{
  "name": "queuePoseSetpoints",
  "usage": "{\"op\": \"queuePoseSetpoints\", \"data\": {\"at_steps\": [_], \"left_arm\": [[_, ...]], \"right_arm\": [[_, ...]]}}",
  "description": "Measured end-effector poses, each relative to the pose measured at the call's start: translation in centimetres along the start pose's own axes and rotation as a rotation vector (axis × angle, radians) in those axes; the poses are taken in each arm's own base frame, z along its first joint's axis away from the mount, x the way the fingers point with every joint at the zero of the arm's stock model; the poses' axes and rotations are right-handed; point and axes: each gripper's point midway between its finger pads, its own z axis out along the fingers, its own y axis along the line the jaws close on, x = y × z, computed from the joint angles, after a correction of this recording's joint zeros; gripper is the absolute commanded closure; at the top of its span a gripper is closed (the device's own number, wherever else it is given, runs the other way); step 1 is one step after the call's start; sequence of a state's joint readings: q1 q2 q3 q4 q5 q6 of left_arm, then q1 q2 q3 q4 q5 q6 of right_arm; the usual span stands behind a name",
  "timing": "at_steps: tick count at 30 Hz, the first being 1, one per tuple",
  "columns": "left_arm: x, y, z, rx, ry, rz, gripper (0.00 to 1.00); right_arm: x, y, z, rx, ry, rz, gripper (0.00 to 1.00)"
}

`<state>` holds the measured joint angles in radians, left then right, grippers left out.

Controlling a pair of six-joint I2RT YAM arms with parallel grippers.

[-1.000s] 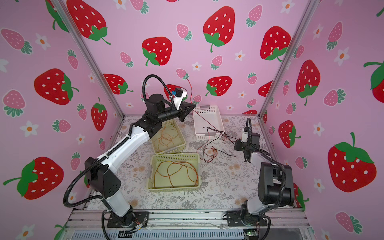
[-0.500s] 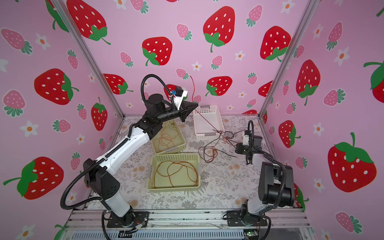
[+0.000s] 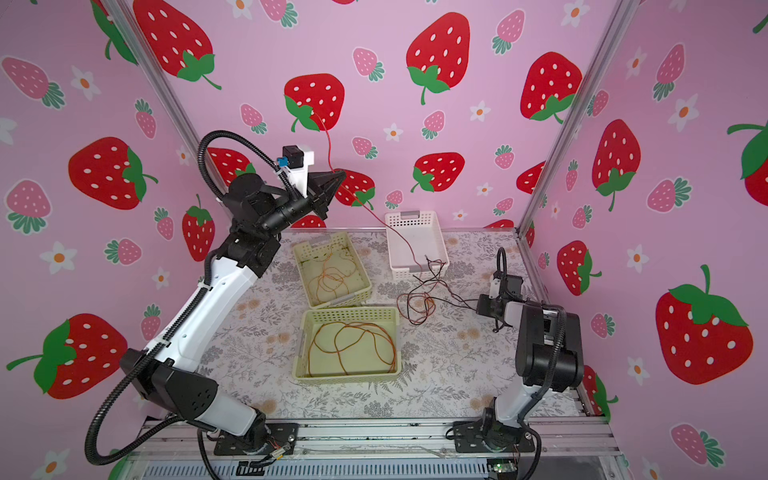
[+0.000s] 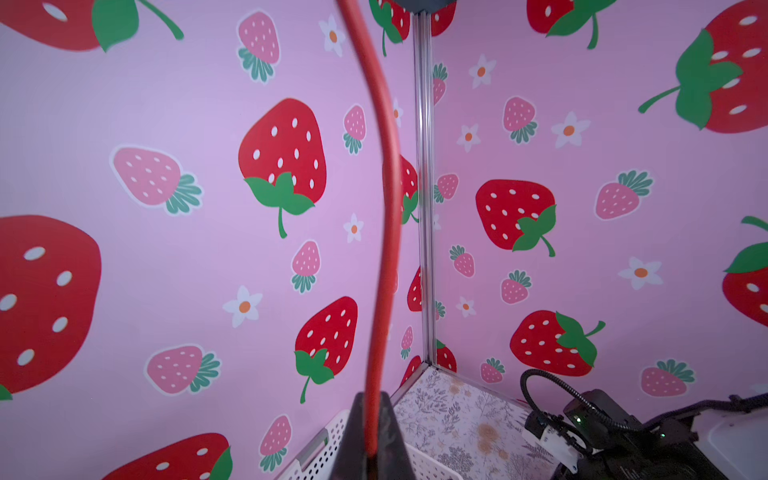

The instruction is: Untangle the cables

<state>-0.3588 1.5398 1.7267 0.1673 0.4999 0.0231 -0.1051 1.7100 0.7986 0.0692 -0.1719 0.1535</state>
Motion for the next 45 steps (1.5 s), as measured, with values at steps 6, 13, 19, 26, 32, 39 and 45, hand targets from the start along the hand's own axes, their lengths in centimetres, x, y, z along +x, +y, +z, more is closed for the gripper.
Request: {"op": "queuePoseSetpoints", "data": {"at_steps": [6, 13, 19, 26, 32, 39, 45], "left_arm": [[-1.1, 1.8, -1.2, -0.047, -0.017, 0.03, 1.0], [-0.6, 2.9, -1.8, -0.068, 0.004, 0.027, 1.0], [-0.7, 2.4, -1.7, -0.042, -0.002, 0.014, 1.0], [-0.9, 0.7, -1.2, 0.017, -0.01, -0.009, 1.0], [-0.7, -3.0, -0.3, 0.117, -0.001, -0.026, 1.0], [-0.7, -6.2, 0.1, 0.195, 0.006, -0.032, 1.0], [-0.8, -8.8, 0.5, 0.254, 0.009, -0.024, 1.0]], "right_arm": [[-0.6, -1.6, 0.1, 0.072, -0.006, -0.012, 1.0], [-1.0, -2.7, 0.1, 0.124, -0.008, -0.031, 0.73], [-0.6, -0.2, -2.8, 0.067, -0.047, -0.086, 0.45], [-7.3, 8.2, -11.7, -0.121, -0.381, -0.27, 0.36], [-7.4, 20.1, -17.0, -0.462, -0.513, -0.534, 0.35], [-5.6, 32.0, -21.3, -0.856, -0.583, -0.721, 0.34], [-5.6, 34.2, -18.7, -0.91, -0.556, -0.683, 0.38]]}}
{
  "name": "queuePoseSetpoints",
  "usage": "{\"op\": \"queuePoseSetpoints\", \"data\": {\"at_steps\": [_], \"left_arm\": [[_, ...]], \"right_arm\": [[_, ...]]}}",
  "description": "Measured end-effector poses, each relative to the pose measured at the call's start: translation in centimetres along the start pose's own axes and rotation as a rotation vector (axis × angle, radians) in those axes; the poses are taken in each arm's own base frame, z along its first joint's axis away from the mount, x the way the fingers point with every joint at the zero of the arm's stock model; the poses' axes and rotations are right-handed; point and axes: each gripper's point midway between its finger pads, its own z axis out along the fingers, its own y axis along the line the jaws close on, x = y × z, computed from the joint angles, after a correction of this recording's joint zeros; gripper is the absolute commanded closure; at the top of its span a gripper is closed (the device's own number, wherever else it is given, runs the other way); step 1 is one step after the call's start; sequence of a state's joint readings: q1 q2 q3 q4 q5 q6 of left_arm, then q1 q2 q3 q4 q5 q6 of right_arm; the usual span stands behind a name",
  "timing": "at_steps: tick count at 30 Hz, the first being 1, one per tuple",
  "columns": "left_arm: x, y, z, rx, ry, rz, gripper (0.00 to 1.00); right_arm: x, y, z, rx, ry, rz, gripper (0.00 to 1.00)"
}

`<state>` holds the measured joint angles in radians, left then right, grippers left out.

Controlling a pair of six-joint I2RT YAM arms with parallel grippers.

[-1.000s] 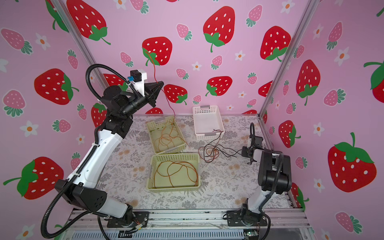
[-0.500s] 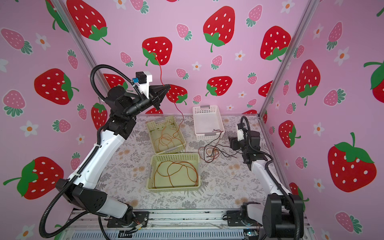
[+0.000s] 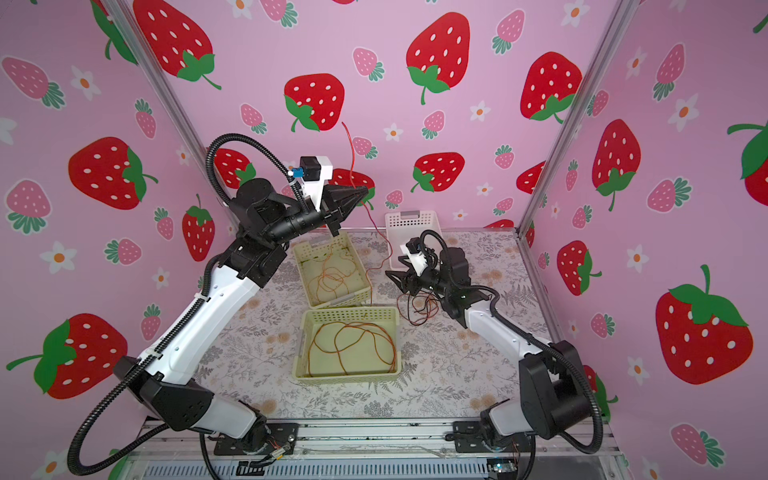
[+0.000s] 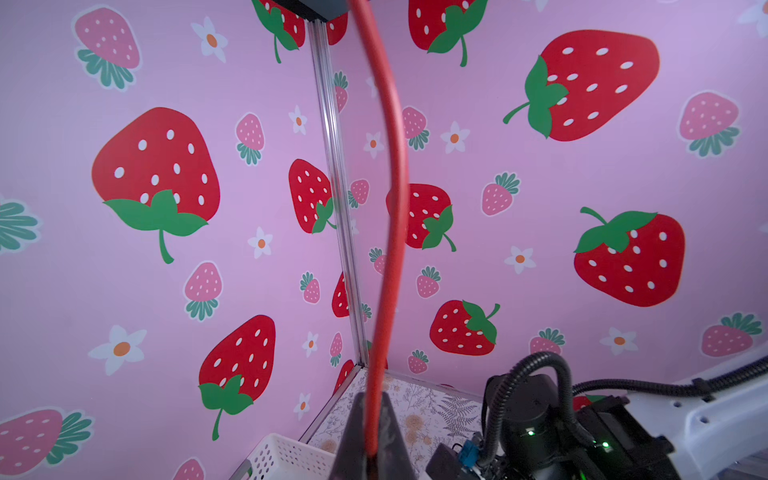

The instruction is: Untangle the cables

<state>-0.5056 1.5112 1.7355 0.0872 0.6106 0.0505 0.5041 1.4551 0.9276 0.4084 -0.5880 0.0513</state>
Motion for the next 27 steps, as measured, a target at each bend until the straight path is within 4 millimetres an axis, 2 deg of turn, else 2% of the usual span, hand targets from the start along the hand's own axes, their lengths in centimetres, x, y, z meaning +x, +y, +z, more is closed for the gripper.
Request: {"op": "queuePoseSetpoints", "data": {"at_steps": [2, 4, 8, 10, 14, 18, 21, 24, 27], "left_arm": [[-0.1, -0.6, 0.2, 0.015, -0.001, 0.004, 1.0], [-0.1, -0.9, 0.3, 0.02, 0.001, 0.005, 1.0], [0.0, -0.9, 0.2, 0.018, 0.006, 0.014, 1.0], [0.0, -0.8, 0.1, 0.011, 0.013, 0.018, 1.0], [-0.3, -0.7, -0.3, -0.009, 0.021, 0.033, 1.0], [-0.9, -0.2, -1.1, -0.042, 0.022, 0.046, 1.0], [-1.2, 0.5, -2.1, -0.08, 0.029, 0.051, 1.0], [-0.5, 1.0, -2.9, -0.111, 0.049, 0.044, 1.0], [1.0, 1.3, -3.7, -0.135, 0.083, 0.026, 1.0]], "right_arm": [[0.3, -0.2, 0.6, -0.007, -0.005, 0.016, 0.42], [0.4, -0.5, 1.3, -0.012, -0.012, 0.025, 0.51], [-0.2, -1.2, 2.4, -0.005, -0.035, 0.033, 0.87], [-0.4, -1.2, 2.4, -0.004, -0.046, 0.032, 0.98], [-1.5, -0.9, 2.1, -0.01, -0.077, 0.026, 1.0], [-4.4, 0.5, 0.6, -0.043, -0.134, -0.015, 1.0], [-7.6, 2.6, -1.1, -0.094, -0.191, -0.066, 1.0], [-10.1, 4.7, -2.2, -0.154, -0.226, -0.113, 1.0], [-11.2, 6.9, -2.9, -0.208, -0.236, -0.144, 1.0]]}}
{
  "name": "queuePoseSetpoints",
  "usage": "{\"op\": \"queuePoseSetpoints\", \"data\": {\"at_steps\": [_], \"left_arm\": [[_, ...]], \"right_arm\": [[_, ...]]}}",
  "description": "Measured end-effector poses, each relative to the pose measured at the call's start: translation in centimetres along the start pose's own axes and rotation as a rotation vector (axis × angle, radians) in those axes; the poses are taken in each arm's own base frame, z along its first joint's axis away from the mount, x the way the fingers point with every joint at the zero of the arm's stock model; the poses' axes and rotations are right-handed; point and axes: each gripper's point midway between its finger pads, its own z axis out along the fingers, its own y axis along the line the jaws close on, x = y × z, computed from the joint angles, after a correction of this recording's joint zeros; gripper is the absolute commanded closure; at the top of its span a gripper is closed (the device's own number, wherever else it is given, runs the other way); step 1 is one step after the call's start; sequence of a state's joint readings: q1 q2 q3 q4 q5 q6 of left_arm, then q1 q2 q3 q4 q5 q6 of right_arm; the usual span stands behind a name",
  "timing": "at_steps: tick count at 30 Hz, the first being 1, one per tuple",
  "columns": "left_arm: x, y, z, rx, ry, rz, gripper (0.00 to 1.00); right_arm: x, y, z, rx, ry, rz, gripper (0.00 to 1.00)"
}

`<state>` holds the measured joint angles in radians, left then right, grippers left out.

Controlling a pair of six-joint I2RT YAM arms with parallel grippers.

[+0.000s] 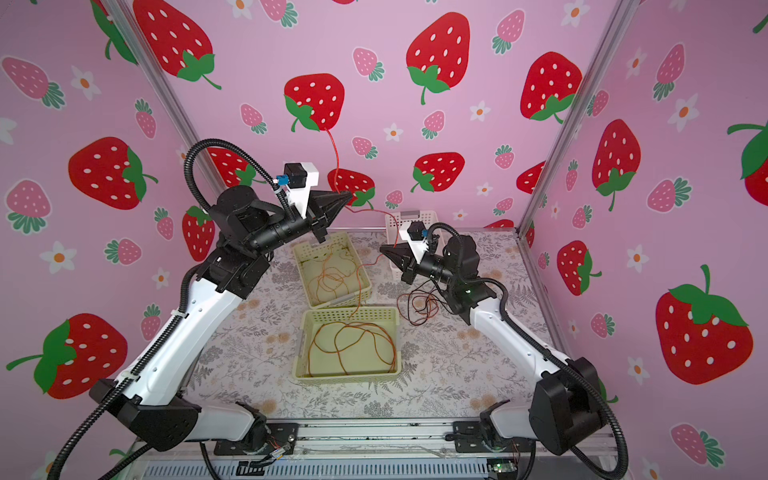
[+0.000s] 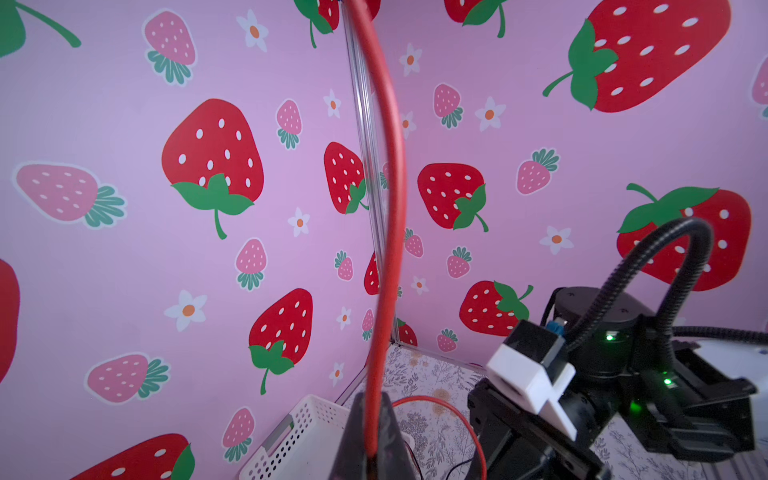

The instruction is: Untangle the cables

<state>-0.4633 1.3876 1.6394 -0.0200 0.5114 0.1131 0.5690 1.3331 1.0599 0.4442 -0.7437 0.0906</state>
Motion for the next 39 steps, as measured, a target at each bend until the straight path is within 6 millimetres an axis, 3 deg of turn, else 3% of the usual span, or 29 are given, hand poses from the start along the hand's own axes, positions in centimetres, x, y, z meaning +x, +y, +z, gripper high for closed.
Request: {"op": "queuePoseSetpoints", "data": {"at_steps": [5, 13, 21, 27, 28, 29, 31, 33, 36, 39], "left_arm": [[2.6, -0.1, -0.3, -0.013, 0.054, -0.029, 1.0], [5.2, -0.7, -1.8, -0.035, 0.103, -0.052, 1.0], [7.4, -1.2, -3.1, -0.056, 0.146, -0.06, 1.0], [11.4, -1.7, -3.8, -0.058, 0.236, -0.083, 1.0], [12.4, -1.9, -4.0, -0.058, 0.257, -0.089, 1.0], [13.6, -2.1, -4.4, -0.056, 0.283, -0.097, 1.0], [15.6, -2.6, -5.1, -0.055, 0.327, -0.109, 1.0], [17.2, -3.3, -6.0, -0.049, 0.371, -0.12, 1.0], [19.2, -4.0, -7.2, -0.046, 0.434, -0.129, 1.0], [20.3, -4.5, -8.1, -0.042, 0.475, -0.135, 1.0]], "right_arm": [[0.9, 2.2, 0.4, -0.059, 0.041, 0.008, 1.0], [5.9, 3.9, 0.6, -0.079, 0.151, 0.072, 1.0], [9.6, 5.6, 1.6, -0.093, 0.231, 0.088, 1.0], [15.2, 6.8, 1.9, -0.074, 0.337, 0.098, 0.98], [16.6, 7.0, 1.6, -0.068, 0.361, 0.108, 0.96], [17.8, 7.1, 1.4, -0.063, 0.382, 0.117, 0.87], [19.9, 7.3, 0.8, -0.05, 0.425, 0.137, 0.64], [21.0, 7.4, 0.2, -0.035, 0.452, 0.141, 0.54], [21.2, 6.9, -0.6, 0.004, 0.458, 0.115, 0.44], [19.7, 5.9, -1.9, 0.058, 0.423, 0.078, 0.4]]}}
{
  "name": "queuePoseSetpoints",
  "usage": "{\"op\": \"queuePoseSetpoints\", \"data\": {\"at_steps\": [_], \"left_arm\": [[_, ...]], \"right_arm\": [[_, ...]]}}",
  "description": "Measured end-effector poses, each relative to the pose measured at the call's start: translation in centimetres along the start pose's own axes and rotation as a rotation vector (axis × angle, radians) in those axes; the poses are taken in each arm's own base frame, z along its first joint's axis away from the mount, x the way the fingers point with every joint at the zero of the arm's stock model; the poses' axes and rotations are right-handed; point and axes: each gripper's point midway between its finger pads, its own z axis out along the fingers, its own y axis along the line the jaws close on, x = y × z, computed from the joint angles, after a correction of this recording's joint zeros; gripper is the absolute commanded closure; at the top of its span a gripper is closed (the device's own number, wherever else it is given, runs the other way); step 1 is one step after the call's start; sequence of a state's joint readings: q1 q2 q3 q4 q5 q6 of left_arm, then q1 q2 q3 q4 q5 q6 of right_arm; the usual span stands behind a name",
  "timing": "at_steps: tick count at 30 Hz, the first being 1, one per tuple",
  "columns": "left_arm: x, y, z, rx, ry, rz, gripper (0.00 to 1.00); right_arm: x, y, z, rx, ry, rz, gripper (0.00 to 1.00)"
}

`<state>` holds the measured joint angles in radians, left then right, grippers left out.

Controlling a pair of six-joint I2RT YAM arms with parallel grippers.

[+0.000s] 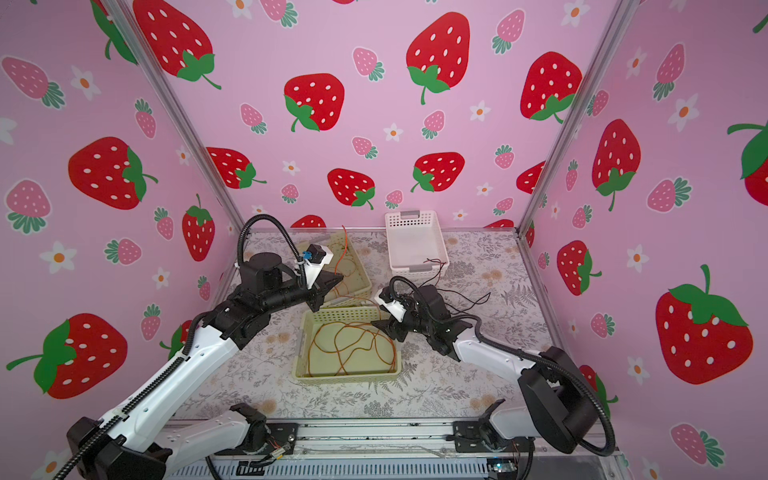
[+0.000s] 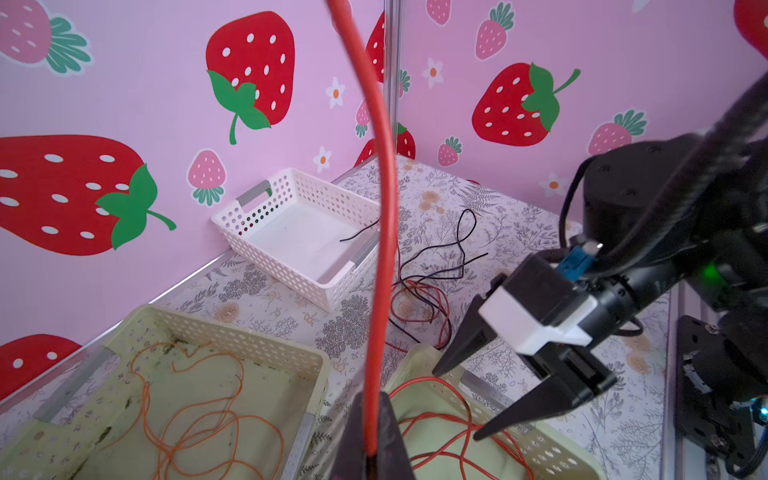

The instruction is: Untangle the cables

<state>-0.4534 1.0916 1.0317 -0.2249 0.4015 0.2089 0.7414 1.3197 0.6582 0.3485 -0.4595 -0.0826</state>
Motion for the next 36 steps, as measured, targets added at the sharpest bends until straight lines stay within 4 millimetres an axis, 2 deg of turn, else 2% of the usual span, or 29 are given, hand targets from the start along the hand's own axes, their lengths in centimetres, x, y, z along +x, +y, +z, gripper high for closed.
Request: {"op": "queuePoseSetpoints", "data": {"at_steps": [4, 8, 14, 18, 22, 28, 30, 31, 33, 36], "left_arm": [[2.6, -0.5, 0.4, 0.024, 0.061, -0.029, 1.0], [5.7, -1.1, 1.4, 0.055, 0.136, -0.078, 1.0], [9.1, -1.9, 1.9, 0.082, 0.253, -0.13, 1.0], [10.7, -2.9, 2.5, 0.106, 0.321, -0.138, 1.0], [13.2, -4.4, 4.1, 0.147, 0.41, -0.133, 1.0], [17.5, -6.2, 5.4, 0.178, 0.573, -0.102, 1.0], [18.7, -6.4, 5.5, 0.181, 0.616, -0.094, 0.95], [19.3, -6.6, 5.5, 0.184, 0.639, -0.087, 0.89], [20.3, -6.8, 5.5, 0.185, 0.682, -0.078, 0.81], [21.6, -7.1, 5.3, 0.187, 0.735, -0.069, 0.76]], "right_arm": [[-1.4, -3.1, -3.3, 0.122, -0.065, -0.007, 0.37], [-1.4, -6.3, -6.0, 0.246, -0.085, 0.01, 0.37], [1.1, -11.6, -9.2, 0.473, -0.03, 0.103, 0.37], [4.5, -15.9, -10.7, 0.632, 0.063, 0.24, 0.38], [7.4, -19.5, -11.3, 0.719, 0.132, 0.376, 0.4], [10.2, -22.6, -11.2, 0.758, 0.178, 0.505, 0.44], [10.7, -23.6, -10.8, 0.747, 0.185, 0.531, 0.46], [10.9, -24.0, -10.3, 0.734, 0.189, 0.54, 0.47], [11.3, -24.6, -9.4, 0.702, 0.194, 0.556, 0.47], [12.1, -24.7, -7.9, 0.639, 0.204, 0.579, 0.47]]}}
